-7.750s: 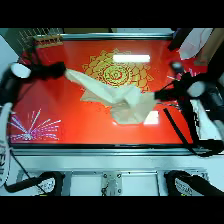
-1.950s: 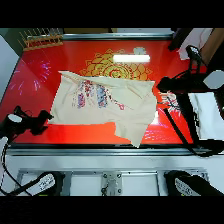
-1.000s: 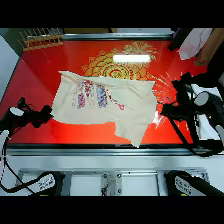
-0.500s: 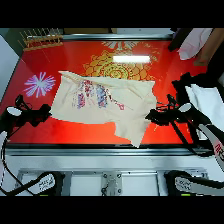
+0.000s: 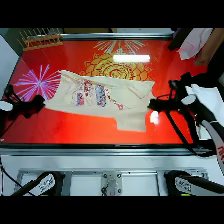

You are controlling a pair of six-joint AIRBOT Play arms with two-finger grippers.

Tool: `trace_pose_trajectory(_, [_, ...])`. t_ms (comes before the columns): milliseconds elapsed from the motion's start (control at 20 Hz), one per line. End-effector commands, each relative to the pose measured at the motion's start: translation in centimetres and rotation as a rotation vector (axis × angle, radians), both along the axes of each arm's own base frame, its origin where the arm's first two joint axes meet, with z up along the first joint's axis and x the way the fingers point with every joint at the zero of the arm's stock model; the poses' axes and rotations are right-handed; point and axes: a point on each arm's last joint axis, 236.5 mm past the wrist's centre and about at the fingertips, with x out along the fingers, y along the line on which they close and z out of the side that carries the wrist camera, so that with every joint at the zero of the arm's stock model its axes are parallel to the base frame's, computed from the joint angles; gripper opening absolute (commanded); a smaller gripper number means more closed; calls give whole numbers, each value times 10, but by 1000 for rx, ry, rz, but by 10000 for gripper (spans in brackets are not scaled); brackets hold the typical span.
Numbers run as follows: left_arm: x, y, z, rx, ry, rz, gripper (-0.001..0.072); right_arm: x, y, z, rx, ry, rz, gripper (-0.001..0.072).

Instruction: Fold the clothes and pants, and hang the long-sleeved shirts on hangers.

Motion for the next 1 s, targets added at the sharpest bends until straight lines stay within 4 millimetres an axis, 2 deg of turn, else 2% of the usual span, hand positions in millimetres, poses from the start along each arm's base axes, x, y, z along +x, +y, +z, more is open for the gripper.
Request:
trace_pose_trajectory(0, [24, 11, 158, 142, -335, 3, 6, 19, -16, 143, -154, -306, 94, 11])
trace_pose_trajectory(50, [18, 9, 223, 200, -468, 5, 7, 18, -20, 205, -206, -445, 93, 11])
trace_pose_trajectory(100, [5, 3, 280, 248, -584, 7, 7, 10, -21, 264, -235, -580, 81, 11])
trace_pose_trajectory(150, [-17, -6, 336, 299, -701, 7, 7, -6, -21, 326, -258, -723, 62, 11])
trace_pose_trajectory(200, [-41, -15, 381, 346, -800, 7, 7, -28, -21, 382, -273, -861, 35, 11])
trace_pose_trajectory(250, [-70, -27, 422, 398, -899, 5, 7, -48, -21, 419, -282, -962, 11, 11])
trace_pose_trajectory(300, [-100, -39, 454, 437, -986, 9, 7, -81, -22, 466, -292, -1098, -29, 11])
trace_pose_trajectory(350, [-127, -49, 479, 470, -1059, 16, 7, -108, -24, 496, -295, -1195, -63, 11])
trace_pose_trajectory(400, [-153, -56, 498, 515, -1120, 30, 7, -133, -25, 517, -302, -1269, -88, 11])
trace_pose_trajectory(450, [-178, -61, 513, 561, -1174, 51, 7, -157, -26, 531, -320, -1324, -104, 11])
trace_pose_trajectory(550, [-214, -67, 529, 618, -1253, 87, 7, -187, -30, 541, -339, -1360, -135, 11])
trace_pose_trajectory(600, [-221, -69, 529, 626, -1267, 94, 7, -195, -33, 541, -333, -1351, -157, 11])
trace_pose_trajectory(650, [-220, -69, 523, 621, -1257, 91, 7, -198, -36, 539, -323, -1331, -179, 11])
trace_pose_trajectory(700, [-215, -68, 516, 604, -1237, 90, 7, -196, -38, 532, -316, -1295, -184, 11])
trace_pose_trajectory(800, [-184, -57, 487, 524, -1149, 90, 7, -179, -38, 507, -303, -1183, -171, 11])
trace_pose_trajectory(900, [-135, -46, 435, 429, -971, 49, 7, -148, -36, 469, -271, -1019, -141, 10])
trace_pose_trajectory(950, [-110, -43, 403, 388, -870, 16, 7, -128, -35, 442, -254, -909, -123, 10])
